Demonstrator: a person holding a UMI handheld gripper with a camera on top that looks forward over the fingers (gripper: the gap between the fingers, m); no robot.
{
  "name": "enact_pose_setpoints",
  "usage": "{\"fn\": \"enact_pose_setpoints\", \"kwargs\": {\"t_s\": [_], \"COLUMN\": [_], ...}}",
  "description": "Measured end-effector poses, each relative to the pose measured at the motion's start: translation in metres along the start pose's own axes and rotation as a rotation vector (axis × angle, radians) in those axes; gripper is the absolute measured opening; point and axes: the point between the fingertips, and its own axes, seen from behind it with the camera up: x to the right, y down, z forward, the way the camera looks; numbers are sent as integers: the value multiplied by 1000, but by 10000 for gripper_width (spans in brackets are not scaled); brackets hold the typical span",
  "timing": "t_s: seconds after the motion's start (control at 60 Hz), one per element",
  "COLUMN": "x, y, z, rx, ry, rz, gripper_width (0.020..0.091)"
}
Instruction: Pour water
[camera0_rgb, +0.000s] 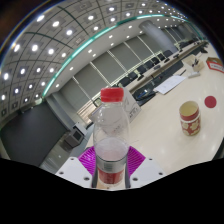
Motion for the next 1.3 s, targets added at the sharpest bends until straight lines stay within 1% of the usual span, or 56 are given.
{"fn": "enact_pose_setpoints", "kwargs": {"t_s": [0.167,0.217,0.333,0.45,0.467,0.567,0.6,0.683,0.717,0.783,0.867,0.9,1.017,1.133,1.3], "x": [-6,0,19,45,47,69,74,82,81,81,74,73,67,72,110], "y": [-65,-83,-108,-121,-124,-127,-128,-128,-128,-126,-128,-130,-152,-193,-269], "z": [12,14,20,30,24,35,28,39,31,43,40,31,33,14,-12], "rx": [26,43,70,85,87,109,108,100,90,68,44,34,24,60,147], "ry": [-176,-208,-277,-334,-337,-346,-341,-332,-328,-320,-305,-301,-267,-202,-97], "rz": [589,728,1005,1213,1240,1356,1376,1393,1391,1372,1304,1258,996,599,99], "gripper_width": [371,370,371,370,371,370,369,371,369,369,370,370,372,373,373]}}
